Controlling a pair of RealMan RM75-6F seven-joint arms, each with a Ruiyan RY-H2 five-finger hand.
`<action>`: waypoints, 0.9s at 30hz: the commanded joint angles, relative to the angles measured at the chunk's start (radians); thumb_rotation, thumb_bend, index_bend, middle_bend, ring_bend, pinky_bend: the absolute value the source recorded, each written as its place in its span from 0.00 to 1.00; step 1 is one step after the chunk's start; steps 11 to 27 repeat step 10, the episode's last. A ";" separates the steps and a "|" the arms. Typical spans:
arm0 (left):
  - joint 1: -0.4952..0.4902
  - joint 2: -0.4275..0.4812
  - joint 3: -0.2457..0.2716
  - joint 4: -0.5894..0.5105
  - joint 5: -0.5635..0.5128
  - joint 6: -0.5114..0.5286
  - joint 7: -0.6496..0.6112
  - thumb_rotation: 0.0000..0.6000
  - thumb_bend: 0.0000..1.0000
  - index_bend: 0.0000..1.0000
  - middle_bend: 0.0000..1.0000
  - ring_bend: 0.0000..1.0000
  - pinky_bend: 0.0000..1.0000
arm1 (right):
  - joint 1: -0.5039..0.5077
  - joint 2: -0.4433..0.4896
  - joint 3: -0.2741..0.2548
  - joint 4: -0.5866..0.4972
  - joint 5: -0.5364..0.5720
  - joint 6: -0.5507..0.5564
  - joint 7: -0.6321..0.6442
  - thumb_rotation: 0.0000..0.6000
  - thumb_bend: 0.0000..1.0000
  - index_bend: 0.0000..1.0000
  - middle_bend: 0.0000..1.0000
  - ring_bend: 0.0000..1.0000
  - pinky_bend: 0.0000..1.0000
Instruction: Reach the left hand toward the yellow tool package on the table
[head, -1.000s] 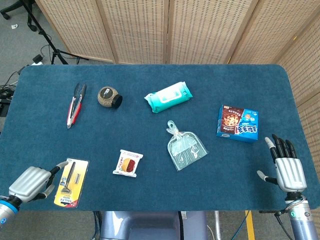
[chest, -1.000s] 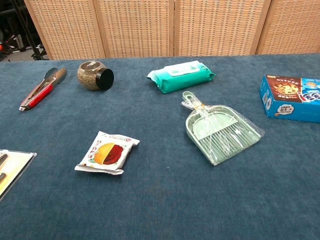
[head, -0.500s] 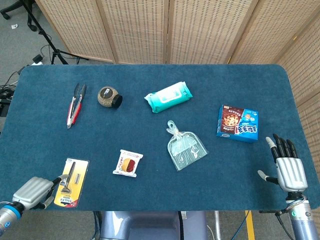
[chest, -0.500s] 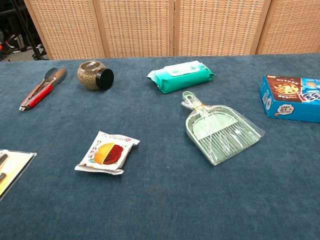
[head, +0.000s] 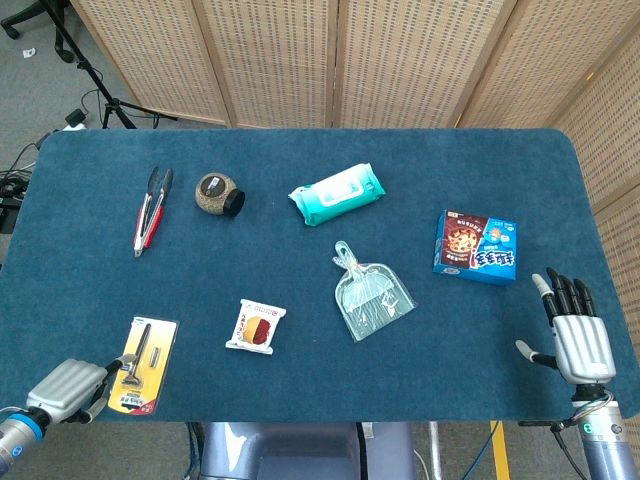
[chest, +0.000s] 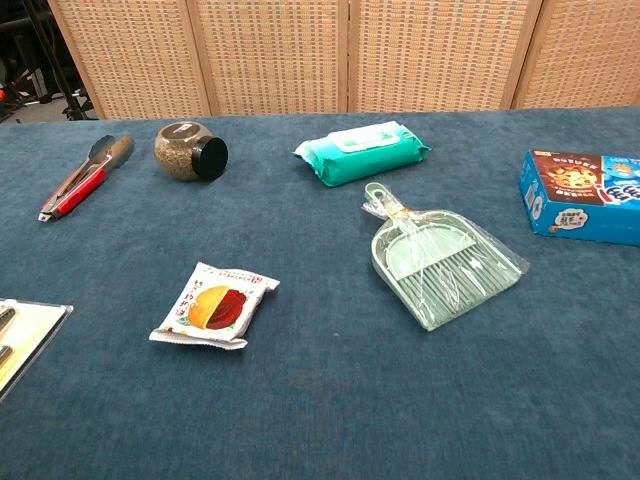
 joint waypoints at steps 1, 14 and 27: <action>-0.003 -0.001 0.004 0.000 0.000 -0.007 0.005 1.00 0.50 0.00 0.69 0.75 0.57 | 0.001 -0.001 0.000 0.001 0.000 -0.002 -0.001 1.00 0.16 0.00 0.00 0.00 0.00; -0.008 -0.003 0.009 -0.003 -0.013 -0.014 0.016 1.00 0.50 0.00 0.69 0.75 0.58 | 0.001 -0.001 0.000 0.001 0.001 -0.002 -0.001 1.00 0.16 0.00 0.00 0.00 0.00; -0.008 -0.003 0.009 -0.003 -0.013 -0.014 0.016 1.00 0.50 0.00 0.69 0.75 0.58 | 0.001 -0.001 0.000 0.001 0.001 -0.002 -0.001 1.00 0.16 0.00 0.00 0.00 0.00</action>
